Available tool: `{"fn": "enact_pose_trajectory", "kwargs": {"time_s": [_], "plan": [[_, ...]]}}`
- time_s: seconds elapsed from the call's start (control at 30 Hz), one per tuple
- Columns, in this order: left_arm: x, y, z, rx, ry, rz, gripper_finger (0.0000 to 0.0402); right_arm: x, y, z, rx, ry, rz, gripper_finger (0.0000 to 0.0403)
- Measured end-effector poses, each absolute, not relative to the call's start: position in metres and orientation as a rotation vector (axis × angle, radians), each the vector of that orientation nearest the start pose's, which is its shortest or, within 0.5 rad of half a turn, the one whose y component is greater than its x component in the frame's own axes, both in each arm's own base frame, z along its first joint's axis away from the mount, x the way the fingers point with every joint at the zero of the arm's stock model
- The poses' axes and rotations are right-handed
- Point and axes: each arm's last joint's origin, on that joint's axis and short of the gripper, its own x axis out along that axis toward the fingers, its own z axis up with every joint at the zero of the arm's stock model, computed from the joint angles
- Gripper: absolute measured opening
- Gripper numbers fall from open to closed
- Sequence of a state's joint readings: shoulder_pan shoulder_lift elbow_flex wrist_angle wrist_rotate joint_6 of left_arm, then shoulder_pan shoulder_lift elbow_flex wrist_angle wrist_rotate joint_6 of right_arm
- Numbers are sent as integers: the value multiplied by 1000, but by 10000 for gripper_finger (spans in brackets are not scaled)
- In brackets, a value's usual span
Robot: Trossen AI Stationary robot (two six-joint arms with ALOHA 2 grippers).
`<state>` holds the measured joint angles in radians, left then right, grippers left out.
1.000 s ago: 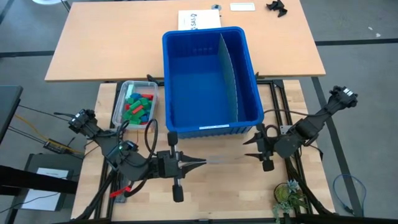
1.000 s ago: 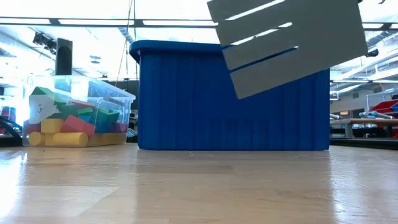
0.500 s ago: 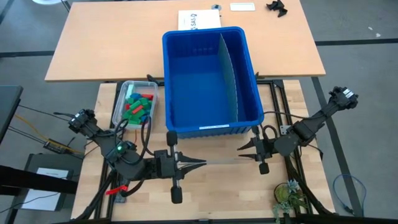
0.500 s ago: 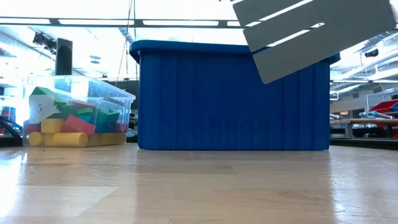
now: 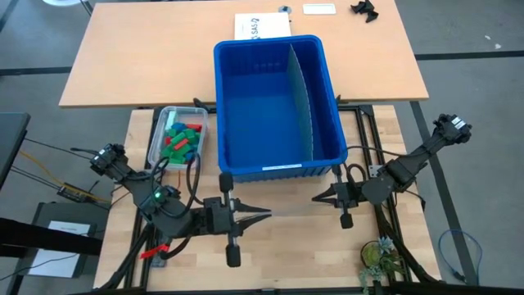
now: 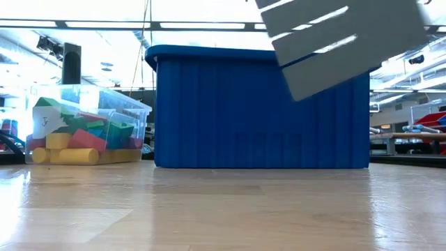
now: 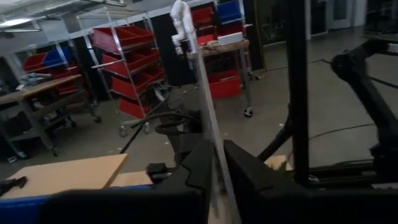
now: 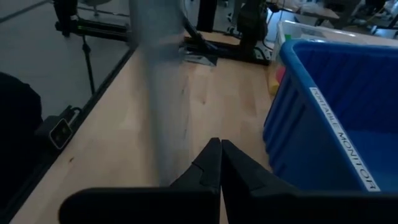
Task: Sort blocks
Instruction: Assemble the blue bin using bin divider
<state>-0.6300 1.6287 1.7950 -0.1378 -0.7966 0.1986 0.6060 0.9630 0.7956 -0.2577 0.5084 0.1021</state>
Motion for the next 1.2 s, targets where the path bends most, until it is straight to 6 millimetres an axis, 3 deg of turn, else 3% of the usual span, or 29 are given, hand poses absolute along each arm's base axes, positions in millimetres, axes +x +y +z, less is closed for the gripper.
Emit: {"fn": "enact_pose_trajectory", "kwargs": {"time_s": [0.27, 0.5, 0.7, 0.93, 1.2], "plan": [[299, -191, 469, 182, -1, 201, 107, 176, 107, 300, -112, 371, 96, 1], [300, -187, 459, 195, 87, 237, 85, 176, 105, 297, 49, 408, 75, 12], [300, -177, 438, 97, 234, 297, 77, 177, 102, 280, 156, 483, 77, 70], [291, -168, 415, -11, 384, 416, 113, 175, 102, 252, 191, 519, 108, 156], [293, -169, 392, -61, 521, 445, 169, 175, 109, 247, 128, 510, 214, 187]]}}
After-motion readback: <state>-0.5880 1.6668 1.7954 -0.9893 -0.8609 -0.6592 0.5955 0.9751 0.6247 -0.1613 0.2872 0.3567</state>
